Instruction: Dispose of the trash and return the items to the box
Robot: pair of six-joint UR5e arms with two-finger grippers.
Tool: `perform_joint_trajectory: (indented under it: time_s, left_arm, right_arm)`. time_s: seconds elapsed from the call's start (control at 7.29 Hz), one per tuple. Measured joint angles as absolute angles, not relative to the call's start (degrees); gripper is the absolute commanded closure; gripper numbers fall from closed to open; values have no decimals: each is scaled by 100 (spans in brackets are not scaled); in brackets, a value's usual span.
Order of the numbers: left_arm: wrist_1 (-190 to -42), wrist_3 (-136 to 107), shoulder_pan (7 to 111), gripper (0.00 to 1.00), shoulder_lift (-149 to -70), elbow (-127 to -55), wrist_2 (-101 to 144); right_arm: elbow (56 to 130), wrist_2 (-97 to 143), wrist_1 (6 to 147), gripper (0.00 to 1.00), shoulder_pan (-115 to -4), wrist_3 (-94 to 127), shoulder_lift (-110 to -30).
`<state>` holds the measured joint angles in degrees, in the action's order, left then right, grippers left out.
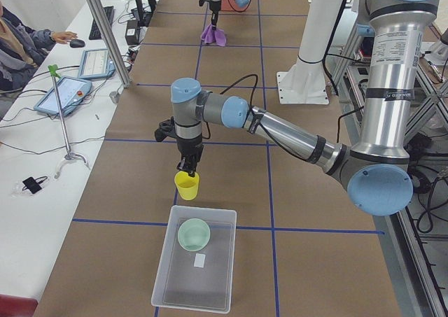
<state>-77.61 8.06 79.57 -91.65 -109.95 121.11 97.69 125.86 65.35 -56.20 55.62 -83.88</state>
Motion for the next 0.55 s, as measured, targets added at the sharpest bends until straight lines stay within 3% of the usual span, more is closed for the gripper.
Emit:
perform_joint_trajectory:
  time_s: [0.27,0.55]
  left_arm:
    - [-8745,1276,8285,100,-8610,-10436,12141]
    - [-9657,1901,8700,100,-8489,-9375,12248]
  right_arm:
    - [10255,12625,6995,100,-5873,5528,-8372]
    - [11065,12632,8053,100,-6156,5184,-8343]
